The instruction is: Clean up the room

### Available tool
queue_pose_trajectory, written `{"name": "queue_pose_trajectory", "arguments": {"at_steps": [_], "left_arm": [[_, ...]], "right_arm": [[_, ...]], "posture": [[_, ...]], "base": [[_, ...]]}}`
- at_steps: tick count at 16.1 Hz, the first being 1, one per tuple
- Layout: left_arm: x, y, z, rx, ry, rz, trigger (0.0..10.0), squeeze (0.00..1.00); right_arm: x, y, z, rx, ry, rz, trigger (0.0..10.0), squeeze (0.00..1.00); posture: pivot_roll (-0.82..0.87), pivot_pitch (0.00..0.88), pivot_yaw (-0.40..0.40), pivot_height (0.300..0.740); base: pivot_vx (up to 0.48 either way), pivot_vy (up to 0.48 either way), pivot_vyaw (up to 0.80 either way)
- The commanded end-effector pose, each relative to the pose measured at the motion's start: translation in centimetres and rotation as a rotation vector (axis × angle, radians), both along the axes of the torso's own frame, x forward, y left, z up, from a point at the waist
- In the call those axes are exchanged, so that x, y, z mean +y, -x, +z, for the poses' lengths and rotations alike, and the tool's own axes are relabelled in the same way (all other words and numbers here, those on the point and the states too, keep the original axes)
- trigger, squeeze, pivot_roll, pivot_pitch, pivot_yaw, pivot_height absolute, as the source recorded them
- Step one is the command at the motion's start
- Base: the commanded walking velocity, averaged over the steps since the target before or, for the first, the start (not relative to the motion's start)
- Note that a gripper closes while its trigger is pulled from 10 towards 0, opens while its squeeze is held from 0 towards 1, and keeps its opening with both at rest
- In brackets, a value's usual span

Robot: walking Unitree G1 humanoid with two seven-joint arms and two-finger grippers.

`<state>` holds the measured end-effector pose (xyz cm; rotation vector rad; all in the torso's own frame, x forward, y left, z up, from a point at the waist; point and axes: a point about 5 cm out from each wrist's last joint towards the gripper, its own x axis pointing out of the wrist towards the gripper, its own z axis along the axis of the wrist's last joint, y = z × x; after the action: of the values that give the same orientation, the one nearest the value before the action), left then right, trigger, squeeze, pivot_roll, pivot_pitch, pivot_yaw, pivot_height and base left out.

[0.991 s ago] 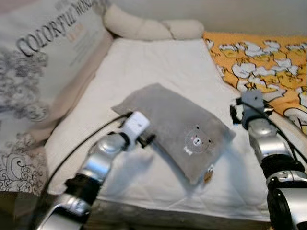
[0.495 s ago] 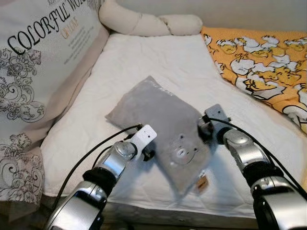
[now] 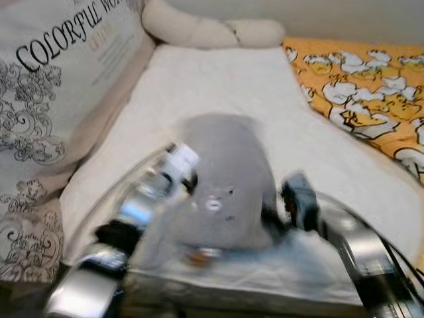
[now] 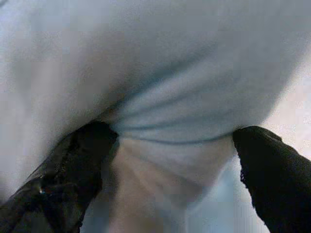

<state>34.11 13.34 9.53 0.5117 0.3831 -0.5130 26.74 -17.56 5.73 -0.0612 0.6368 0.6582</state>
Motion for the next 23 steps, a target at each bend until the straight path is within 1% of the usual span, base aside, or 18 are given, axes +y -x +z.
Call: {"name": "queue_pose_trajectory", "arguments": {"at_steps": [1,3,5,6,7,8,9,10,11,13,14,15,18,19,20,21,22,23], "left_arm": [[-1.0,0.6,0.2,0.023,0.024,-0.063,10.0,0.00],[-0.2,3.3,-1.1,0.105,0.014,-0.133,10.0,0.00],[0.2,4.0,-1.5,0.120,0.043,-0.095,10.0,0.00],[0.8,3.9,-1.1,0.099,0.063,-0.051,10.0,0.00],[2.1,3.0,-0.3,0.083,0.156,0.062,10.0,0.00],[3.0,2.5,0.2,0.076,0.240,0.121,10.0,0.21],[3.4,2.3,0.4,0.073,0.276,0.149,10.0,0.52],[3.8,2.0,0.5,0.065,0.324,0.168,10.0,1.00],[4.1,1.4,0.6,0.040,0.447,0.165,10.0,1.00],[3.4,1.0,0.0,0.069,0.567,0.161,10.0,1.00],[2.1,0.8,-1.1,0.161,0.761,0.172,10.0,1.00],[1.3,0.8,-1.8,0.233,0.870,0.182,10.0,1.00],[-0.8,1.4,-4.0,0.379,1.037,0.189,10.0,1.00],[-1.3,1.5,-4.5,0.388,1.027,0.201,10.0,1.00],[-1.6,1.6,-4.9,0.391,1.040,0.235,10.0,1.00],[-2.1,1.6,-5.2,0.396,1.152,0.302,10.0,0.87],[-2.4,1.5,-5.1,0.397,1.218,0.302,10.0,0.30],[-3.1,1.7,-5.0,0.422,1.240,0.254,10.0,0.04]], "right_arm": [[0.5,-0.1,1.2,-0.018,-0.038,0.037,10.0,0.00],[-1.1,0.7,1.4,-0.011,-0.022,0.010,10.0,0.00],[-3.0,0.5,1.7,-0.008,0.013,-0.083,10.0,0.00],[-3.9,0.3,2.2,-0.012,-0.001,-0.134,10.0,0.76],[-5.1,0.0,2.9,-0.027,-0.024,-0.181,10.0,1.00],[-5.9,-0.1,3.3,-0.035,-0.025,-0.207,10.0,1.00],[-6.4,-0.2,3.3,-0.038,-0.025,-0.228,10.0,1.00],[-6.9,-0.3,3.3,-0.046,-0.028,-0.260,10.0,1.00],[-8.5,-1.4,3.2,-0.096,-0.104,-0.410,10.0,1.00],[-8.7,-2.1,2.5,-0.094,-0.232,-0.510,10.0,1.00],[-7.2,-2.4,1.6,-0.017,-0.429,-0.519,10.0,1.00],[-6.3,-2.4,0.8,0.022,-0.521,-0.511,10.0,1.00],[-4.5,-2.6,-1.5,0.139,-0.681,-0.532,10.0,1.00],[-4.2,-2.7,-1.9,0.155,-0.698,-0.551,10.0,0.82],[-3.8,-2.8,-2.2,0.166,-0.720,-0.572,10.0,0.06],[-2.8,-3.0,-2.7,0.196,-0.782,-0.604,10.0,0.00],[-2.5,-3.0,-2.9,0.205,-0.798,-0.601,10.0,0.00],[-2.0,-2.9,-3.2,0.220,-0.808,-0.590,10.0,0.00]], "posture": [[0.04,0.000,0.026,0.740],[0.04,0.000,0.031,0.740],[0.04,0.000,0.025,0.740],[0.04,0.000,0.025,0.740],[0.05,0.000,0.022,0.740],[0.05,0.000,0.022,0.740],[0.05,0.000,0.022,0.740],[0.05,0.000,0.022,0.740],[0.04,0.000,0.035,0.740],[0.04,0.000,0.037,0.740],[0.04,0.000,0.034,0.740],[0.04,0.000,0.036,0.740],[0.03,0.000,0.051,0.740],[0.02,0.000,0.054,0.740],[0.02,0.000,0.056,0.740],[0.01,0.000,0.057,0.740],[0.01,0.000,0.056,0.740],[0.01,0.000,0.053,0.740]], "base": [[0.000,0.000,0.00],[0.000,0.000,0.00],[0.000,0.000,0.00],[0.000,0.000,0.00],[0.000,0.000,0.00],[0.000,0.000,0.00],[0.000,0.000,0.00],[0.000,0.000,0.00],[0.000,0.000,0.00],[0.000,0.000,0.00],[0.000,0.000,0.00],[0.000,0.000,0.00],[0.000,0.000,0.00],[0.000,0.000,0.00],[0.000,0.000,0.00],[0.000,0.000,0.00],[0.000,0.000,0.00],[0.000,0.000,0.00]]}}
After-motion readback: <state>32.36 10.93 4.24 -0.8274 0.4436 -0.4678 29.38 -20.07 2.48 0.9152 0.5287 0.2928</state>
